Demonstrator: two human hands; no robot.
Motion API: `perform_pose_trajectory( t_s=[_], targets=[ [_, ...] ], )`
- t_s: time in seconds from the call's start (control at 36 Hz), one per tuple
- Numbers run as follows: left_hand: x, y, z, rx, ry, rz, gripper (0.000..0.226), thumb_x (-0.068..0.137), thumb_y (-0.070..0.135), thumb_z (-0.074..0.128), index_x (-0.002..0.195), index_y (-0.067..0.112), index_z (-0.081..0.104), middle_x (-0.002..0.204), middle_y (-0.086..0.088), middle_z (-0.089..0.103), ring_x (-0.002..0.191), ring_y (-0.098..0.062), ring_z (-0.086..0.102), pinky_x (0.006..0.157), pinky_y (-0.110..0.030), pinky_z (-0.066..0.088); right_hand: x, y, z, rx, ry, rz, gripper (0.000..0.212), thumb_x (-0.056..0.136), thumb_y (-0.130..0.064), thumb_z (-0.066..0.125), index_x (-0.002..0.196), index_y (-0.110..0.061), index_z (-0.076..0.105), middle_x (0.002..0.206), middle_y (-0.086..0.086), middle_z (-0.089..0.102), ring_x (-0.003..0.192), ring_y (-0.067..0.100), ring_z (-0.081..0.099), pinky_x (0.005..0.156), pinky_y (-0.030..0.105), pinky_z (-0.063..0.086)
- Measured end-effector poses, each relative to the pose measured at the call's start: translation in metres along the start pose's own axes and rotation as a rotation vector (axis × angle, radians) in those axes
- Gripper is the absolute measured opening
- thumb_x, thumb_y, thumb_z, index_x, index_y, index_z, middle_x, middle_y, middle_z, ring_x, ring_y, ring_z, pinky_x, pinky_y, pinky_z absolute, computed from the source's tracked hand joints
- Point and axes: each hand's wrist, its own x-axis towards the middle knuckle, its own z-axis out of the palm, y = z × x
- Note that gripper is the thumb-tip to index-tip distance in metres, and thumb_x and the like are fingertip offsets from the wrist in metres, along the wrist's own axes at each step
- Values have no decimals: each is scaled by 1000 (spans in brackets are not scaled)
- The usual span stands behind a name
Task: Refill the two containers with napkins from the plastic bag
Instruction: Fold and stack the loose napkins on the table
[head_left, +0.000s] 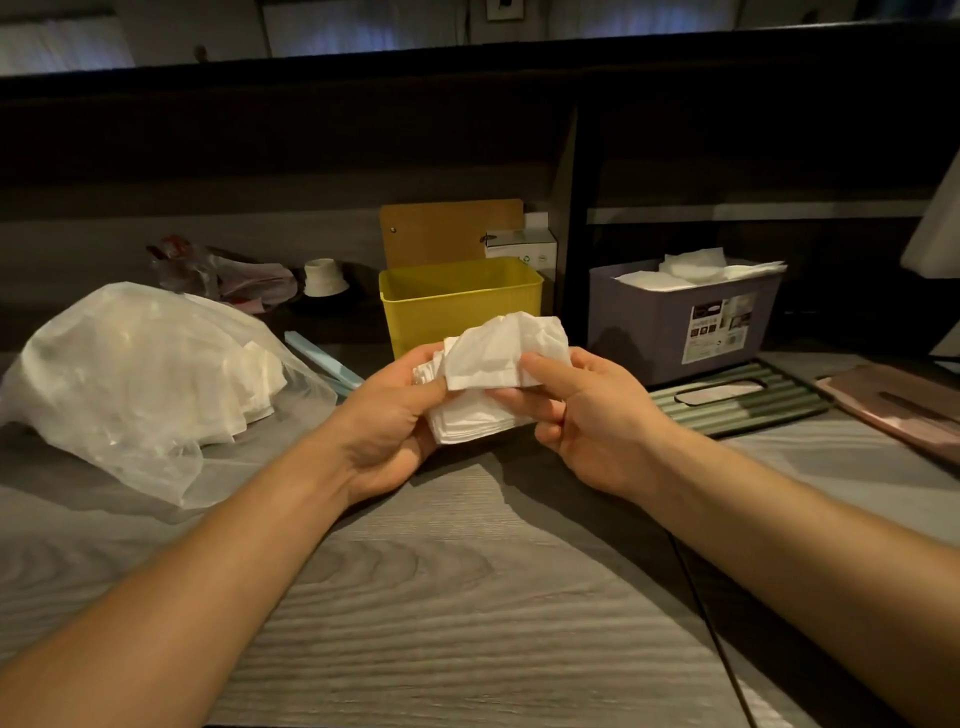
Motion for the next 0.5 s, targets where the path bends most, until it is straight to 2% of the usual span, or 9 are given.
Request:
perform_pose_trajectory(
  t_s=[0.06,0.14,0.19,0.25,0.33,0.36,0.42,0.5],
  targets=[
    [-1,1,1,-17,12,2,51,84,11,63,134,16,60,126,-13,70,115,-30,68,96,-47,57,0,0,1,-50,38,-18,21,99,-14,61,120,-11,60,113,8,74,70,10,73,43,18,41],
    [-2,3,2,-18,46,-3,32,99,11,53,129,17,63,120,-11,73,109,-28,71,87,-42,61,0,0,0,-147,77,-64,20,96,-12,65,115,-14,61,114,4,70,83,16,76,47,20,44],
    [-3,4,3,-21,59,-17,28,106,15,43,124,18,65,118,-9,74,108,-27,72,85,-41,61,0,0,0,-198,79,-94,21,94,-11,66,115,-13,61,114,4,69,86,19,76,49,21,45],
    [-4,5,5,-31,63,-34,32,109,29,37,121,19,65,120,-9,73,109,-27,72,88,-43,58,0,0,0,-247,79,-113,21,94,-12,67,115,-13,61,116,5,69,86,19,76,50,22,46],
    [-4,6,5,-26,37,-60,48,105,50,34,127,18,61,123,-10,72,112,-27,70,92,-43,56,0,1,0,-280,79,-125,20,95,-11,66,113,-12,60,116,6,69,84,20,77,49,24,45],
    [-4,6,6,-6,41,-51,46,103,48,40,129,17,61,124,-10,72,111,-27,71,91,-42,58,1,1,-1,-286,78,-129,20,95,-10,66,113,-12,60,116,6,69,84,20,77,49,23,45],
    [-4,3,6,58,78,-12,33,99,29,55,128,15,63,123,-13,71,107,-25,72,85,-39,61,1,2,-1,-306,78,-133,19,95,-10,65,114,-12,59,116,6,68,83,19,77,48,23,45],
    [-2,1,3,128,129,50,34,95,2,60,126,16,63,122,-13,69,101,-23,73,80,-38,62,2,2,-3,-347,64,-114,18,96,-12,64,113,-13,60,114,6,68,80,18,77,47,24,44]
  ],
)
